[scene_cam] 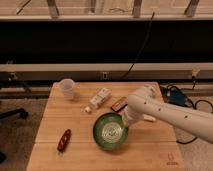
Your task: Drag the ceramic bowl in a circle
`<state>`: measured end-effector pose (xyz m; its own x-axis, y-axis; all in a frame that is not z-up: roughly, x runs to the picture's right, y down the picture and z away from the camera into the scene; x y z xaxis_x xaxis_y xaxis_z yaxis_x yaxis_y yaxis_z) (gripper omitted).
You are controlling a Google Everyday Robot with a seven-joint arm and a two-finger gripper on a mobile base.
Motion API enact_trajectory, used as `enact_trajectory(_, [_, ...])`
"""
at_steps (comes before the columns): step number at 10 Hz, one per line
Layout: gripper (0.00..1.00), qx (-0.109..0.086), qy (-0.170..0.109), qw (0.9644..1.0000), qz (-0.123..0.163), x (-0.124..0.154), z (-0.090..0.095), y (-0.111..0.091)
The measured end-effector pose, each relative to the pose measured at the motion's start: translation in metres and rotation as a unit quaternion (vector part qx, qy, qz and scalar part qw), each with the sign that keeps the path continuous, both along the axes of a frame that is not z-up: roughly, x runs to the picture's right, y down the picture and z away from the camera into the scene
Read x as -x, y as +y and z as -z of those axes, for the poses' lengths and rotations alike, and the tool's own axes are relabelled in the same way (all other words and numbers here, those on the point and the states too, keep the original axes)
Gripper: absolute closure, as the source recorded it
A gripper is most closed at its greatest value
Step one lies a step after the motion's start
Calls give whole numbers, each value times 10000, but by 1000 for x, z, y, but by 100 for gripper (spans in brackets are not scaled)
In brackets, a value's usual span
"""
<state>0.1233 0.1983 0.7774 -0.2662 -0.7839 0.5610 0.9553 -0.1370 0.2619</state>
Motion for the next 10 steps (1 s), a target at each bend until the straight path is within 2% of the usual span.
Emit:
enact_trajectory(1, [89,2,-89,10000,-32,0,0,-6])
enact_trajectory(3, [97,-4,-317,9995,61,4,4,-18])
enact_trajectory(6, [100,-123,-483,9986,168,16,8,-34])
enact_trajectory(8, [100,-175,-600,9977,275,31,13,-39])
enact_trajectory(10, [100,-186,-801,9953,502,63,18,-36])
